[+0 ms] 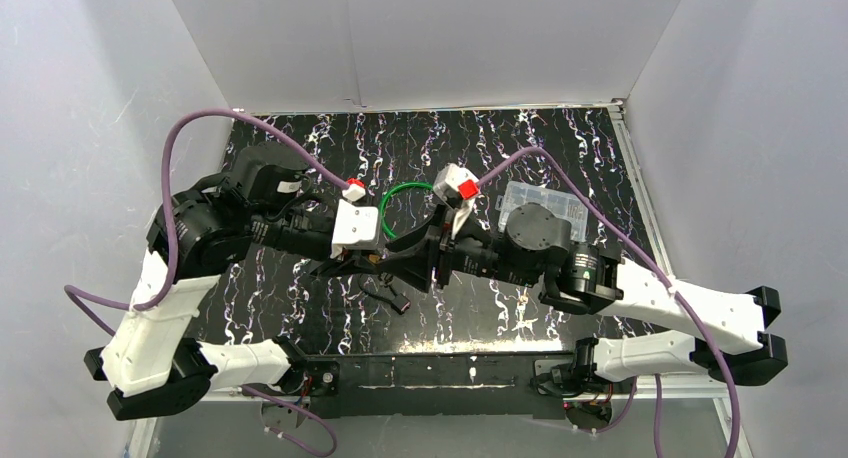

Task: Unlock with the key
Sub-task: Unlock the lock.

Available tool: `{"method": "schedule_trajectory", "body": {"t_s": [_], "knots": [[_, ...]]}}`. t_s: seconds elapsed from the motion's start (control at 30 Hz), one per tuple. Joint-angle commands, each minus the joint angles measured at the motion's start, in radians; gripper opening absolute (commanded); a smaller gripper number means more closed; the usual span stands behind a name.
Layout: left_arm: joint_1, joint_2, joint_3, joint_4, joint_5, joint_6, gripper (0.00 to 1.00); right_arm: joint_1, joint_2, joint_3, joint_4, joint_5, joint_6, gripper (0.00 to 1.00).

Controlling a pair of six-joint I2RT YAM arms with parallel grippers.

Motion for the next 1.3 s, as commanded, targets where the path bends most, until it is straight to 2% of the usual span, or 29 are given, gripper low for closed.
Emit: {"method": "schedule_trajectory", "body": {"t_s": [0.0,0.13,0.27,0.4,0.5,0.73,0.83,0.87,0.9,0.97,1.0,1.03,1.07,1.1,1.13,1.27], "knots": [[-0.005,0.003,0.019,0.041,0.040,-0.008,0.15,0.002,-0.066,-0.049,0.139,0.050,-0.061,0.49],[-0.005,0.009,0.022,0.043,0.036,-0.014,0.05,0.002,-0.062,-0.041,0.139,0.020,-0.087,0.46],[-0.005,0.015,0.029,0.030,0.040,-0.009,0.03,0.003,-0.044,-0.024,0.137,0.012,-0.095,0.40],[-0.005,0.015,0.033,0.025,0.037,-0.008,0.04,0.004,-0.026,-0.004,0.139,0.005,-0.102,0.22],[-0.004,0.014,0.034,0.021,0.032,-0.011,0.05,0.004,-0.023,-0.005,0.137,0.004,-0.107,0.03],[-0.004,0.015,0.042,0.027,0.019,-0.016,0.08,0.004,-0.030,0.001,0.091,0.017,-0.110,0.01],[-0.004,0.016,0.045,0.034,0.015,-0.020,0.14,0.004,-0.040,-0.004,0.075,0.027,-0.113,0.01],[-0.004,0.015,0.044,0.037,0.010,-0.024,0.16,0.004,-0.042,-0.004,0.073,0.027,-0.115,0.01],[-0.005,0.014,0.043,0.046,0.001,-0.028,0.23,0.004,-0.045,-0.007,0.072,0.029,-0.115,0.01],[-0.005,0.004,0.030,0.073,-0.021,-0.044,0.45,0.004,-0.050,-0.010,0.071,0.029,-0.113,0.01],[-0.005,-0.003,0.023,0.087,-0.029,-0.047,0.48,0.004,-0.052,-0.013,0.073,0.031,-0.112,0.01],[-0.005,-0.010,0.015,0.099,-0.037,-0.050,0.55,0.004,-0.054,-0.016,0.076,0.032,-0.109,0.01],[-0.004,-0.016,0.007,0.111,-0.047,-0.057,0.72,0.004,-0.056,-0.018,0.079,0.036,-0.107,0.01],[-0.004,-0.020,-0.001,0.120,-0.054,-0.063,0.83,0.004,-0.059,-0.022,0.082,0.040,-0.105,0.01],[-0.004,-0.023,-0.006,0.123,-0.059,-0.066,0.89,0.004,-0.060,-0.023,0.081,0.044,-0.106,0.01],[-0.006,-0.045,-0.039,0.128,-0.099,-0.084,0.98,0.004,-0.067,-0.020,0.062,0.059,-0.109,0.01]]}}
